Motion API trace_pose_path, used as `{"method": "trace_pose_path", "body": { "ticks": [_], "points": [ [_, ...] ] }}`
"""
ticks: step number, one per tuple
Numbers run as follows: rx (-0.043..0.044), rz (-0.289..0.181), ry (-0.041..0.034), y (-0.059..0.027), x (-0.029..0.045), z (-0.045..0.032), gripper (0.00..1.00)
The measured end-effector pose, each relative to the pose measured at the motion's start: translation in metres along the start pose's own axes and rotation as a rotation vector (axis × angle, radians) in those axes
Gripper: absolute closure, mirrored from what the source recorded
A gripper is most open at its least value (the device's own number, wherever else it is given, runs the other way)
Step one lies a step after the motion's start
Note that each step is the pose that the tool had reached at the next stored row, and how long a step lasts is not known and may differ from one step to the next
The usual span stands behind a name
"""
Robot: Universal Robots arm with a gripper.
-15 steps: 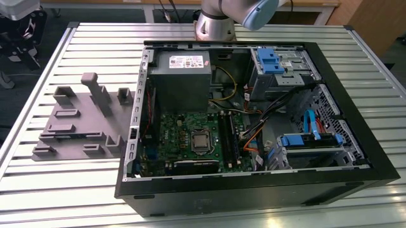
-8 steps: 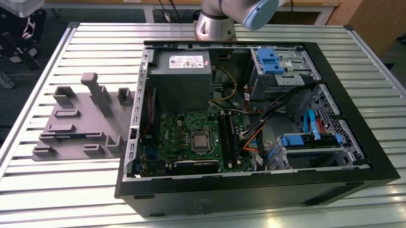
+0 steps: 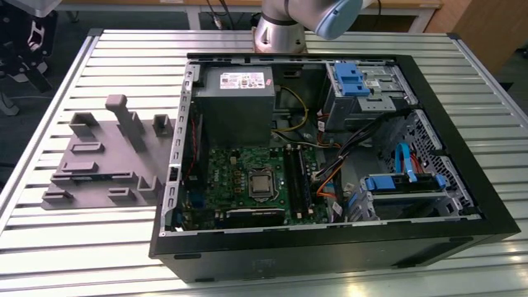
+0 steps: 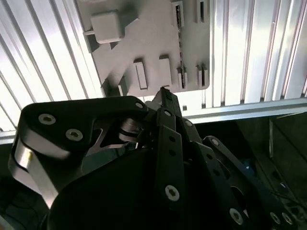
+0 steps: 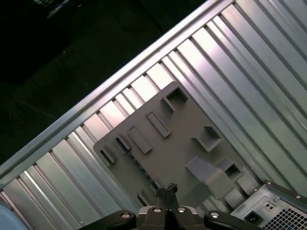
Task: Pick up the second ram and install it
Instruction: 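Pick up the second ram and move it above second insertion slot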
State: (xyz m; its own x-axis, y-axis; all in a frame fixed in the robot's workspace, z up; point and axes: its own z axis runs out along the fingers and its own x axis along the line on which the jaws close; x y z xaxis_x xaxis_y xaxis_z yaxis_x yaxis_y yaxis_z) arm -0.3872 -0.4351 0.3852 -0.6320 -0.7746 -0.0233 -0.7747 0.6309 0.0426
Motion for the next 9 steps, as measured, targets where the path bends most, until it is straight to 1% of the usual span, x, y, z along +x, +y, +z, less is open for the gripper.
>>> {"method": "trace_pose_path", "body": {
  "ticks": [9],
  "points": [
    [-0.0038, -0.163, 0.0069, 0.0001, 0.0001, 0.0009, 0.89]
  ]
}}
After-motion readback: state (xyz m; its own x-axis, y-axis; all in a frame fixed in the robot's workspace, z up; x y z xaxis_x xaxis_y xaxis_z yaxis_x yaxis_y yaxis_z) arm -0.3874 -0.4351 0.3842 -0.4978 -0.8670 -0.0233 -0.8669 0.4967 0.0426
